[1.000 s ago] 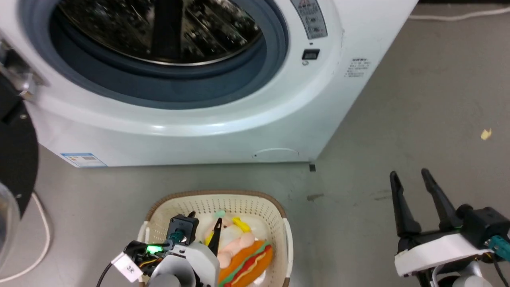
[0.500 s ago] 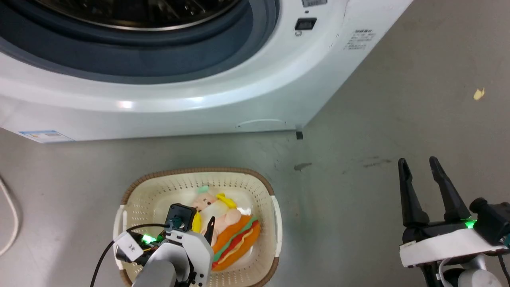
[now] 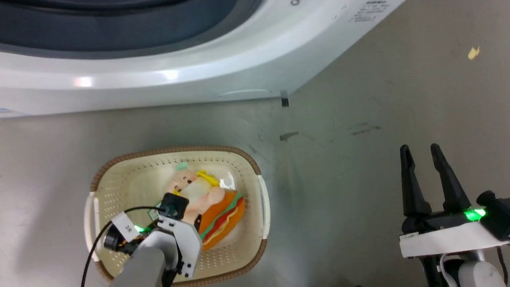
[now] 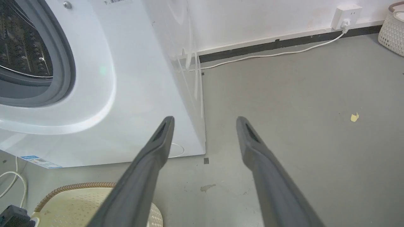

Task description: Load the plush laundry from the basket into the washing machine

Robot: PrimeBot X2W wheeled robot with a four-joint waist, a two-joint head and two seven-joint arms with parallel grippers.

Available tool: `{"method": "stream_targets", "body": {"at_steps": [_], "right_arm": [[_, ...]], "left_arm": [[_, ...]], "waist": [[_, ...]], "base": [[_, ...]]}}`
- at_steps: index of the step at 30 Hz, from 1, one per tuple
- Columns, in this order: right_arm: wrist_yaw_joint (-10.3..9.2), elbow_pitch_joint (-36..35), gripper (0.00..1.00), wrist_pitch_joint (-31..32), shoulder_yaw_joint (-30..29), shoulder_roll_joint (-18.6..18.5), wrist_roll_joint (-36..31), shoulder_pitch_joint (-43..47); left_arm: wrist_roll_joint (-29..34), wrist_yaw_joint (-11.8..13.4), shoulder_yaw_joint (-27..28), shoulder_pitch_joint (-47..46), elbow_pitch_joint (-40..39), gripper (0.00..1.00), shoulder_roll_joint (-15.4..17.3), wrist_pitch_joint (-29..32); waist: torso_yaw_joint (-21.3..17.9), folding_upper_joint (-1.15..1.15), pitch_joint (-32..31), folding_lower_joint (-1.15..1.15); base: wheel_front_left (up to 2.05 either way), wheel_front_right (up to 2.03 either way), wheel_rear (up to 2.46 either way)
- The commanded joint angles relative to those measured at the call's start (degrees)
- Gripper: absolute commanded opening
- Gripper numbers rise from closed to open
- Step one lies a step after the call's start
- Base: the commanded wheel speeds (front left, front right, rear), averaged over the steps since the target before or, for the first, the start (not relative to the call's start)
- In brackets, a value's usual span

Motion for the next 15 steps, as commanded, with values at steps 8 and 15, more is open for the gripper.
{"method": "stream_targets", "body": {"at_steps": [8,15], "right_arm": [[-0.03,-0.93,1.00,-1.37,0.50,-0.02,2.75,-2.40],[-0.04,-1.17,1.00,-2.21,1.41,-0.02,4.63,-2.54]], "left_arm": [[0.65,-1.45,-5.26,-5.74,5.76,1.00,1.38,1.97],[-0.11,-0.21,-7.39,-9.68,9.91,1.00,2.17,3.37]], "waist": [[-2.83,0.00,5.84,-0.01],[-4.78,0.00,9.69,-0.01]], "base": [[0.00,0.00,0.00],[0.00,0.00,0.00]]}}
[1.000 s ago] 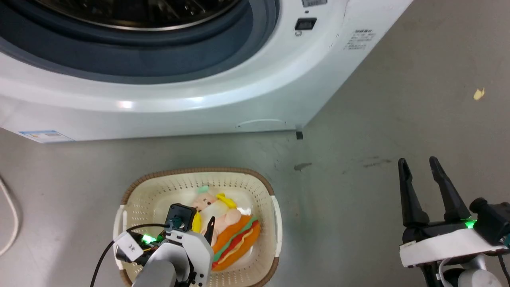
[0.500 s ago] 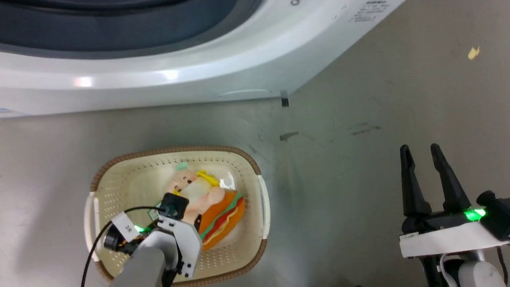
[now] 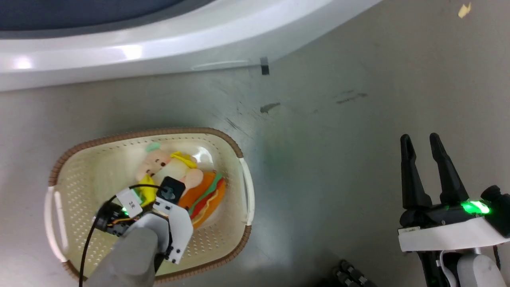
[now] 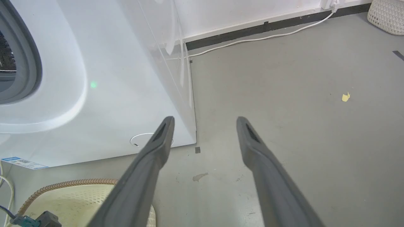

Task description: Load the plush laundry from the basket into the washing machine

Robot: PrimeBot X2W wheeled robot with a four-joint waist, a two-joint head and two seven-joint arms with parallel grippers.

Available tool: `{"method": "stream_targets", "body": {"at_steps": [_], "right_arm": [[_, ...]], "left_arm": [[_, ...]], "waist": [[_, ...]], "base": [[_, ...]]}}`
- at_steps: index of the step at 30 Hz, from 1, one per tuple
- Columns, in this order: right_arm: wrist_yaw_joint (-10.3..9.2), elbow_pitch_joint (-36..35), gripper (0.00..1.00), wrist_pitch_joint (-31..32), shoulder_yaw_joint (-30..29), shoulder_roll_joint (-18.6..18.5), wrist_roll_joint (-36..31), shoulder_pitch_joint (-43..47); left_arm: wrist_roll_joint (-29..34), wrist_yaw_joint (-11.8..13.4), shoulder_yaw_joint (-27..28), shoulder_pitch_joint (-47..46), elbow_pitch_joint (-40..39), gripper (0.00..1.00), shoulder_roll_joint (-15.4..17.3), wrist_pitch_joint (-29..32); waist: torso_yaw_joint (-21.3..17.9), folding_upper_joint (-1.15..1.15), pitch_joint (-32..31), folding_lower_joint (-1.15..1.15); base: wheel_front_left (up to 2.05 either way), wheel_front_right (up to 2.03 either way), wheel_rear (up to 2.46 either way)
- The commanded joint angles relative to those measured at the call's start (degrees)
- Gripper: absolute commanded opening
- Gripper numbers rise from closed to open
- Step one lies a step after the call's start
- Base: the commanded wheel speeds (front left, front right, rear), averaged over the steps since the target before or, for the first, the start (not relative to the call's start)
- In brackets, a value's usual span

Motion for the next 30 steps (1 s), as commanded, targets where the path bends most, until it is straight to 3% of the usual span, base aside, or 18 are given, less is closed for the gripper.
{"method": "stream_targets", "body": {"at_steps": [1,10,11,12,22,30], "right_arm": [[-0.04,-0.47,1.00,-0.59,0.22,-0.02,0.90,-0.96],[-0.04,-0.81,1.00,-1.66,1.16,-0.02,3.63,-1.48],[-0.04,-0.78,1.00,-1.78,1.27,-0.02,3.72,-1.43],[-0.04,-0.71,1.00,-1.90,1.33,-0.02,3.81,-1.39],[-0.04,-0.25,1.00,-2.10,0.67,-0.03,2.16,-1.36],[-0.04,1.13,1.00,-2.10,0.43,-0.03,-0.30,-0.36]], "left_arm": [[-0.36,0.80,-0.92,-1.95,1.74,1.00,0.53,0.15],[0.83,5.27,-5.27,-6.53,7.04,1.00,2.48,-1.50],[0.22,5.11,-5.18,-6.81,7.63,0.05,2.41,-1.59],[-0.38,4.71,-5.15,-6.94,8.23,0.00,2.30,-1.47],[-1.26,4.07,-6.61,-3.83,9.20,0.00,1.69,-4.43],[-3.88,3.95,-5.71,1.71,9.20,0.00,-0.89,-10.40]], "waist": [[-1.20,0.00,1.66,0.00],[-3.69,0.00,5.81,0.00],[-3.90,0.00,6.12,0.00],[-4.10,0.00,6.32,0.00],[-3.00,0.00,1.02,0.00],[0.30,0.00,-10.25,0.00]], "base": [[0.00,0.00,0.00],[0.00,0.00,0.00],[0.00,0.00,0.00],[0.00,0.00,0.00],[0.00,0.00,0.00],[0.00,0.00,0.00]]}}
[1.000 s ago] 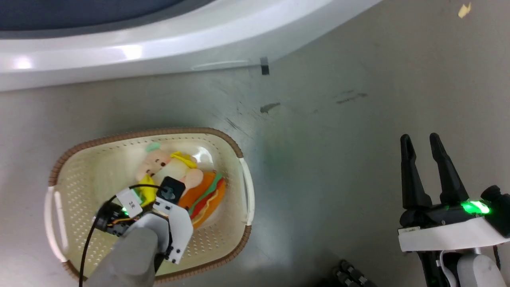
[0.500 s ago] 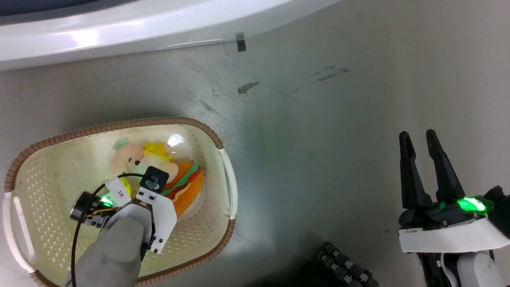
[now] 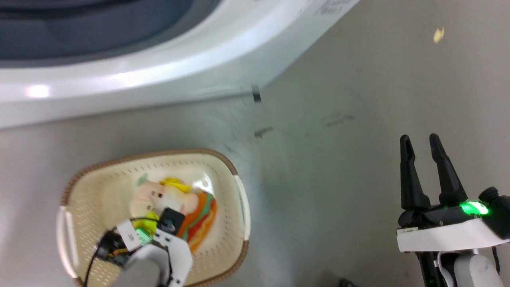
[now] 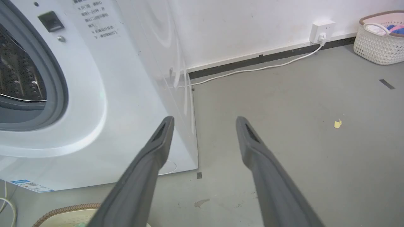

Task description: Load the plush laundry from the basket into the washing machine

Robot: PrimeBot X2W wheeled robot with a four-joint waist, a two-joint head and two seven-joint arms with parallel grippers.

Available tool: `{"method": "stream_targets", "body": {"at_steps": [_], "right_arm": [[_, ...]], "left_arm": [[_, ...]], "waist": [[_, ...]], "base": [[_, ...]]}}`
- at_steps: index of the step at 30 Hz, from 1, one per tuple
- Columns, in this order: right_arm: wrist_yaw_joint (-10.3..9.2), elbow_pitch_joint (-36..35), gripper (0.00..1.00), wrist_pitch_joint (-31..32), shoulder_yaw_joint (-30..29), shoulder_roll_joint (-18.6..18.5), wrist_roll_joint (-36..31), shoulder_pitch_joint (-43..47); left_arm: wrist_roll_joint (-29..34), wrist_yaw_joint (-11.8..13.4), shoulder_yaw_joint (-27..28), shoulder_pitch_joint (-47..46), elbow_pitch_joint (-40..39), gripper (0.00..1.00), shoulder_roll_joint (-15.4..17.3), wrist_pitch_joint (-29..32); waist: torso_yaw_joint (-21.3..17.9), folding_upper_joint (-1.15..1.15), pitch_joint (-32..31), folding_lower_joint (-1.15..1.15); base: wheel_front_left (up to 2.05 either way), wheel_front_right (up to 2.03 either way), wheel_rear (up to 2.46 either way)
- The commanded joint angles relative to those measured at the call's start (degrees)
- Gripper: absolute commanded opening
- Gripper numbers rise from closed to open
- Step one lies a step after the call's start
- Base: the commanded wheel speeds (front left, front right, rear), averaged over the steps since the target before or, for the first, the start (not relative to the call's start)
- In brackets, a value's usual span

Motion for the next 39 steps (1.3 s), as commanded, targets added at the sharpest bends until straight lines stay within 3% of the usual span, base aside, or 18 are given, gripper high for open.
{"method": "stream_targets", "body": {"at_steps": [1,3,5,9,15,22,31,39], "right_arm": [[-0.04,0.33,1.00,-0.27,-0.30,-0.03,-0.85,0.24],[-0.04,0.56,1.00,-0.27,-0.52,-0.03,-1.27,0.57],[-0.04,1.47,1.00,-0.27,-0.69,-0.03,-2.85,2.29],[-0.04,1.84,1.00,-0.27,-0.96,-0.03,-3.66,3.64],[-0.04,2.27,1.00,-0.27,-2.73,-0.03,-4.80,6.11],[-0.04,2.85,1.00,-0.27,-2.41,-0.03,-4.96,8.30],[-0.04,1.88,1.00,-0.27,-2.26,-0.03,-4.75,8.61],[-0.04,1.40,1.00,-0.27,-0.30,-0.03,-2.70,5.69]], "left_arm": [[-0.81,-0.26,0.31,1.57,-0.14,0.00,-0.88,-1.58],[-1.12,-0.43,0.39,2.28,-0.38,0.00,-1.39,-2.34],[-2.73,-0.95,1.24,5.51,-2.47,0.00,-2.49,-4.54],[-5.48,-1.00,3.83,7.94,-6.11,0.00,-2.82,-5.07],[-4.76,0.70,5.83,14.29,-22.90,0.00,-1.31,-5.14],[-4.01,2.98,11.77,24.14,-44.65,0.00,1.16,-5.15],[-3.02,4.00,20.53,25.90,-62.41,0.00,0.19,-5.15],[-2.08,2.95,25.15,14.14,-62.52,0.00,2.41,-5.15]], "waist": [[3.20,0.00,-7.18,0.00],[3.97,0.00,-8.90,0.00],[6.68,0.00,-14.96,0.00],[8.62,0.00,-18.14,0.00],[11.90,0.00,-22.88,0.00],[12.25,0.00,-26.26,0.00],[9.68,0.00,-24.01,0.00],[5.18,0.00,-16.05,0.00]], "base": [[0.00,0.00,0.00],[0.00,0.00,0.00],[0.00,0.00,0.00],[0.00,0.00,0.00],[0.00,0.00,0.00],[0.00,0.00,0.00],[0.00,0.00,0.00],[0.00,0.00,0.00]]}}
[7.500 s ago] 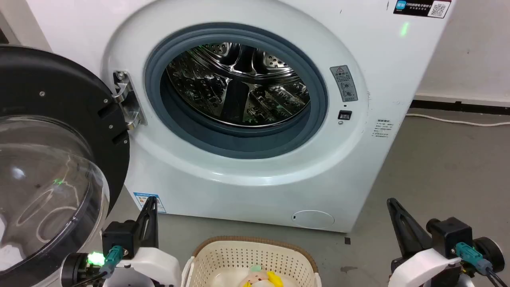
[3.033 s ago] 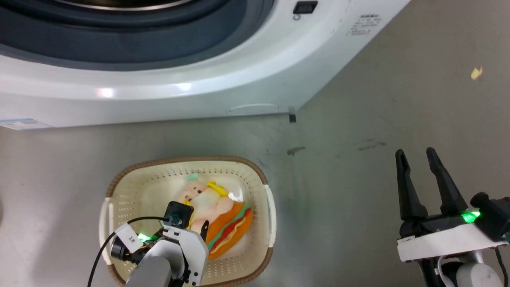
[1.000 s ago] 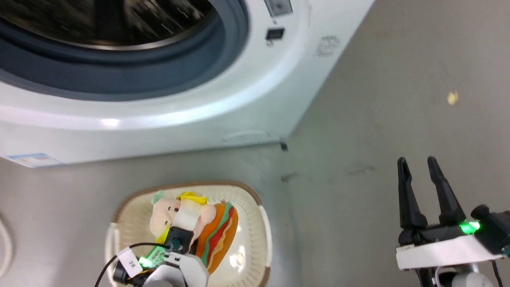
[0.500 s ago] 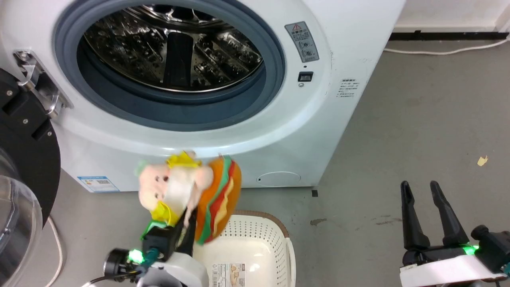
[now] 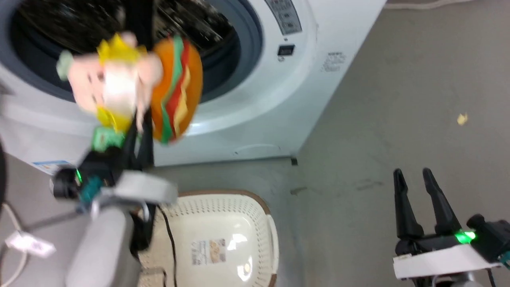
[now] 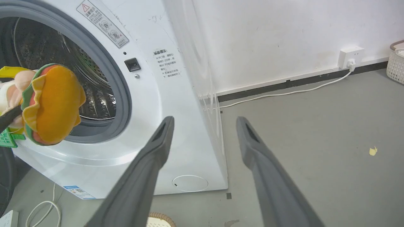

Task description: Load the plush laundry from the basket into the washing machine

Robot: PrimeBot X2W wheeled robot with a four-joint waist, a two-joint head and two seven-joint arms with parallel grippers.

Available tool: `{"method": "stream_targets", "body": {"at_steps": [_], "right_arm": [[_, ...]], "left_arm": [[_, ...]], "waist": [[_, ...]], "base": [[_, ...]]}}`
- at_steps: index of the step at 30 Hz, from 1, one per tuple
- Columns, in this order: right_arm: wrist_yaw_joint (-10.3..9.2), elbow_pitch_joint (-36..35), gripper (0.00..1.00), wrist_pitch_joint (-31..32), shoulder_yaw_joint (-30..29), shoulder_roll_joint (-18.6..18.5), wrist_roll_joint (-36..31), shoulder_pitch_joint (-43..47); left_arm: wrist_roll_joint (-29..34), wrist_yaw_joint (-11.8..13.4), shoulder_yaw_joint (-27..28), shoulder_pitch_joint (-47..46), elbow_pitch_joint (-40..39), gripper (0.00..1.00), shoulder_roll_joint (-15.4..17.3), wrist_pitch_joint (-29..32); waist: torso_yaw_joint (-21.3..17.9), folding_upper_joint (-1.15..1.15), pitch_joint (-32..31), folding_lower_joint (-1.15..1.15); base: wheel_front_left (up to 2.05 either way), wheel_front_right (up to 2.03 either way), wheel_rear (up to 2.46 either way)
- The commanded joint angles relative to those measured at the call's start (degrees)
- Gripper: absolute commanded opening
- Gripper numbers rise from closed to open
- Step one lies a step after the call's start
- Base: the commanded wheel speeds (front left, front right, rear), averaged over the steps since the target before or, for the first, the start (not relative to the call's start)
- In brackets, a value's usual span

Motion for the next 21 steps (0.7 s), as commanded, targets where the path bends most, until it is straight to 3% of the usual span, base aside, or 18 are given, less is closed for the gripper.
{"method": "stream_targets", "body": {"at_steps": [1,16,21], "right_arm": [[-0.04,-0.36,1.00,-0.26,0.37,-0.03,0.69,-1.09],[-0.04,-0.30,1.00,-0.26,3.42,-0.03,8.58,-7.55],[-0.04,0.24,1.00,-0.26,4.54,-0.03,10.44,-8.75]], "left_arm": [[0.39,-0.47,0.19,-2.80,0.72,0.00,0.76,-0.16],[4.37,-5.99,0.55,-36.53,14.36,0.00,14.78,17.28],[5.01,-6.10,1.07,-45.65,21.81,0.00,17.55,20.10]], "waist": [[-2.78,0.00,3.67,-0.01],[-11.16,0.00,18.94,-0.01],[-13.31,0.00,20.99,-0.01]], "base": [[0.00,0.00,0.00],[0.00,0.00,0.00],[0.00,0.00,0.00]]}}
